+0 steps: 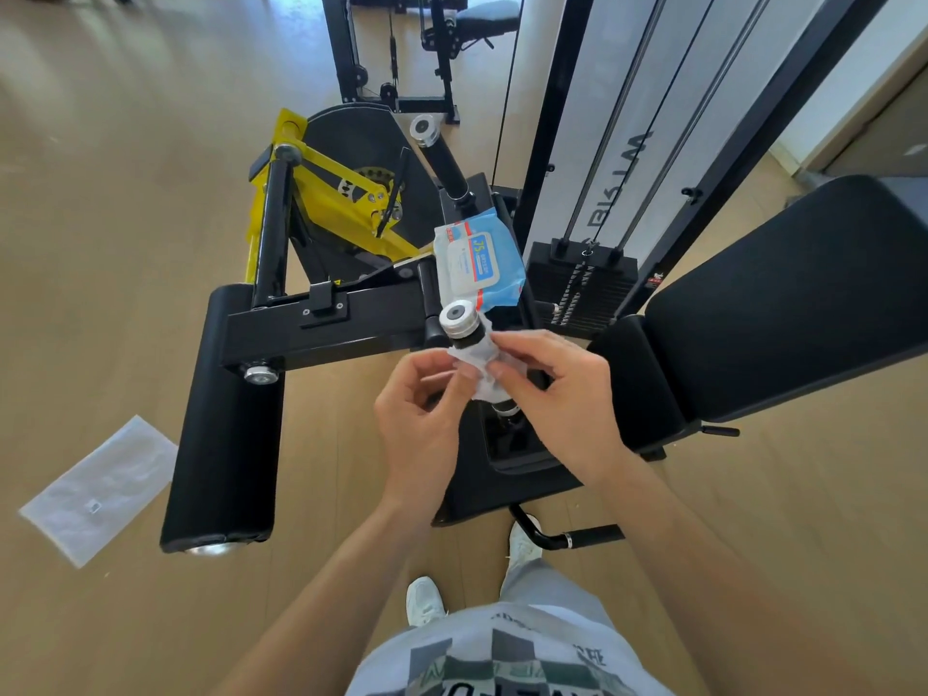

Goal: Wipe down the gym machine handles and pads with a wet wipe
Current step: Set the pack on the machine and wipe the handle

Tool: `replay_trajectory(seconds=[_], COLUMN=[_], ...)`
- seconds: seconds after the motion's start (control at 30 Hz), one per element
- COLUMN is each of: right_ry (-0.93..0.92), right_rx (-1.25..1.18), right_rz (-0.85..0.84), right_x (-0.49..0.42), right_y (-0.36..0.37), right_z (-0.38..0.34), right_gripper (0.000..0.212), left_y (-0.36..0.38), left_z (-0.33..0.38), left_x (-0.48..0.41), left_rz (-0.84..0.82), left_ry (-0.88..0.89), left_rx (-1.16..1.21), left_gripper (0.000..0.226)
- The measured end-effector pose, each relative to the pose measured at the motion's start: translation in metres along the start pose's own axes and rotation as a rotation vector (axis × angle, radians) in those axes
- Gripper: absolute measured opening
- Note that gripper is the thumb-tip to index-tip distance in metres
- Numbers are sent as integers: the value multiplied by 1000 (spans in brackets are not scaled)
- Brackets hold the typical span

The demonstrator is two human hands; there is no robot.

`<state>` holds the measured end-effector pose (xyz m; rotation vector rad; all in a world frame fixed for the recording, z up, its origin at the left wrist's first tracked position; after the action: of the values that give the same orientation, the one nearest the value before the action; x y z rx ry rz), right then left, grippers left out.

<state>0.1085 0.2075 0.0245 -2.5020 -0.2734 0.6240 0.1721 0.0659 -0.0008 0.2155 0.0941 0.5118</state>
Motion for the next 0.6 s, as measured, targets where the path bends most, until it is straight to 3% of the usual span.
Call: replay_trajectory(seconds=[0.13,0.27,0.6], right_ry=[-12,20,169], right_rx=[-84,-88,50], right_rz=[9,-55,-173], right_x=[-19,-19,28], right_y=[2,4,-3], right_z=[-16,-9,43], right_gripper=[32,37,34], left_y=[-2,-3,5], left_z=[17,17,-34], left_x=[-12,-13,11], left_rz=[66,9,-135], left_ry=[59,58,-195], left_rx=[95,87,-25], left_gripper=[12,14,23])
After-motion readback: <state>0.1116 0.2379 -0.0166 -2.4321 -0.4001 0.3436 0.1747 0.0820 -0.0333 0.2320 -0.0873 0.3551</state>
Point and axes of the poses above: each hand's wrist, its own x-axis away from the middle knuckle, its own y-axis out of the palm, z = x × y, the point moved 3 cm from there along -x, towards the middle knuckle, and after that the axes turned 8 degrees about x, right-handed, at the moved point
